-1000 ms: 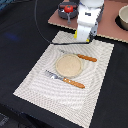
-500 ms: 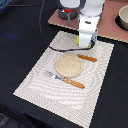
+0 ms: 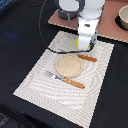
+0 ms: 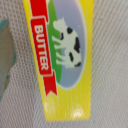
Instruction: Interact with the objects in diverse but meaningful ways.
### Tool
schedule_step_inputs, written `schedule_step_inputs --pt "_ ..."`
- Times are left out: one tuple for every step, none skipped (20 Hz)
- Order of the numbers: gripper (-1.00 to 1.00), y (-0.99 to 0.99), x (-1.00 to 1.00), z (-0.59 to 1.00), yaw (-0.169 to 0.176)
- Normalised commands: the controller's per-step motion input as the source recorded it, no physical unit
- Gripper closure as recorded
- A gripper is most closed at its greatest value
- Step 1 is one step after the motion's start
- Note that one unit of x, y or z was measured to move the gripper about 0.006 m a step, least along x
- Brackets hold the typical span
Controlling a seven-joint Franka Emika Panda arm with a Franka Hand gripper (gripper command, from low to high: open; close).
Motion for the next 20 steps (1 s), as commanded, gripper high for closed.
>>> schedule_step_inputs --pt "-1.0 -0.02 0.0 1.0 0.0" --pt "-1.0 -0.01 0.0 1.0 0.0" --pt "-1.0 0.0 0.0 1.0 0.0" --pt "-1.0 0.0 0.0 1.0 0.0" --pt "-1.0 0.0 0.0 1.0 0.0" --pt "-1.0 0.0 0.0 1.0 0.0" --pt "-1.0 0.0 0.02 1.0 0.0" --pt "-1.0 -0.02 0.0 0.99 0.0" --pt "-1.0 -0.06 0.0 0.94 0.0" --pt "-1.0 -0.12 0.0 0.86 0.0" --pt "-1.0 -0.19 0.0 0.78 0.0" --pt "-1.0 -0.25 0.0 0.72 0.0" --pt "-1.0 -0.35 0.0 0.61 0.0" --pt "-1.0 -0.41 0.0 0.59 0.0" --pt "-1.0 -0.46 0.0 0.59 0.0" --pt "-1.0 -0.49 0.0 0.58 0.0" --pt "-1.0 -0.51 0.0 0.55 -0.003" --pt "-1.0 -0.51 0.0 0.5 -0.012" --pt "-1.0 -0.51 0.0 0.45 -0.021" --pt "-1.0 -0.51 0.0 0.35 -0.03"
